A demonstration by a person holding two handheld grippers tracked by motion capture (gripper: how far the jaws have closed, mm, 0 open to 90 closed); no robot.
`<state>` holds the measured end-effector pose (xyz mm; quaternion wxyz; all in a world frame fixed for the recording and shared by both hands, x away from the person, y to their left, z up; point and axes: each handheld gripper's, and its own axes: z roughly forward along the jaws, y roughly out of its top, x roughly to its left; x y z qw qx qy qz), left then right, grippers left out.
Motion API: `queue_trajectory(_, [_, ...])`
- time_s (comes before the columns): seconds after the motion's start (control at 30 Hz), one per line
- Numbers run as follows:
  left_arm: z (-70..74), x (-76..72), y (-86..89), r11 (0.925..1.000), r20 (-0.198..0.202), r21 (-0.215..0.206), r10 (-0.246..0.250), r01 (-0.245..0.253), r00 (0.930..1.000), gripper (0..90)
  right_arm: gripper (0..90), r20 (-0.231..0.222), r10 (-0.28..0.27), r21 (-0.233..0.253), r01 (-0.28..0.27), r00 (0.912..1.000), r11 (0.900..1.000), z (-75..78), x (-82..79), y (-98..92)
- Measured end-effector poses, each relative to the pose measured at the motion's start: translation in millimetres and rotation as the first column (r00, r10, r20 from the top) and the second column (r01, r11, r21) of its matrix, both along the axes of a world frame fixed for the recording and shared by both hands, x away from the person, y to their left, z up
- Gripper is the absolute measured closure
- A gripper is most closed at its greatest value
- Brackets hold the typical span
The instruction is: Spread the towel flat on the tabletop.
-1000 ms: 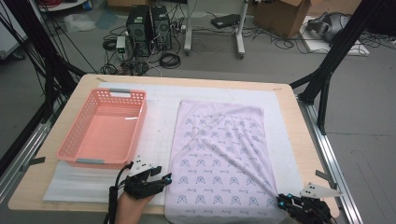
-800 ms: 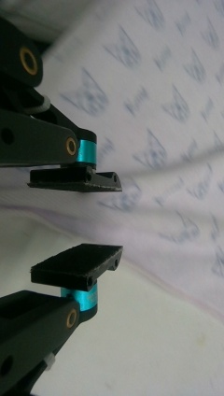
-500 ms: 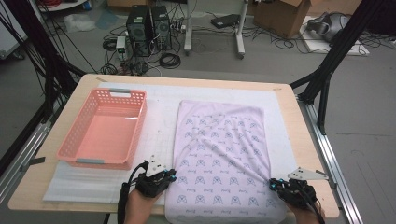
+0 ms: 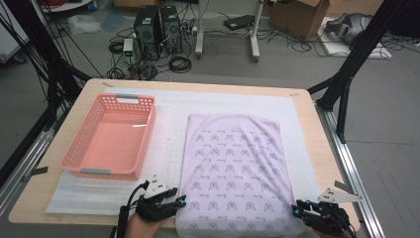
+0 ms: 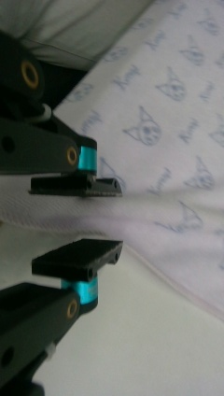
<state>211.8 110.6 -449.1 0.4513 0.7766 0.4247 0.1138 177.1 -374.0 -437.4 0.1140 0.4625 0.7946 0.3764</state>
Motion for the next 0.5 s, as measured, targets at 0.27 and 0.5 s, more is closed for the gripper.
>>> queue_trajectory(0.27, [6.5,41.8,-1.8,0.9983,0.03,-0.058,0.008,-0.006,0.9995,47.9,63.9,0.096,-0.164,0.042,0.161,0.9817,0.986,4.8,33.6,-4.6])
queue_trajectory(0.5, [5.4,74.9,-10.0,0.9976,-0.006,-0.032,0.061,-0.061,0.9981,58.4,71.2,0.068,-0.191,-0.02,0.193,0.9793,0.981,-6.7,79.9,13.3])
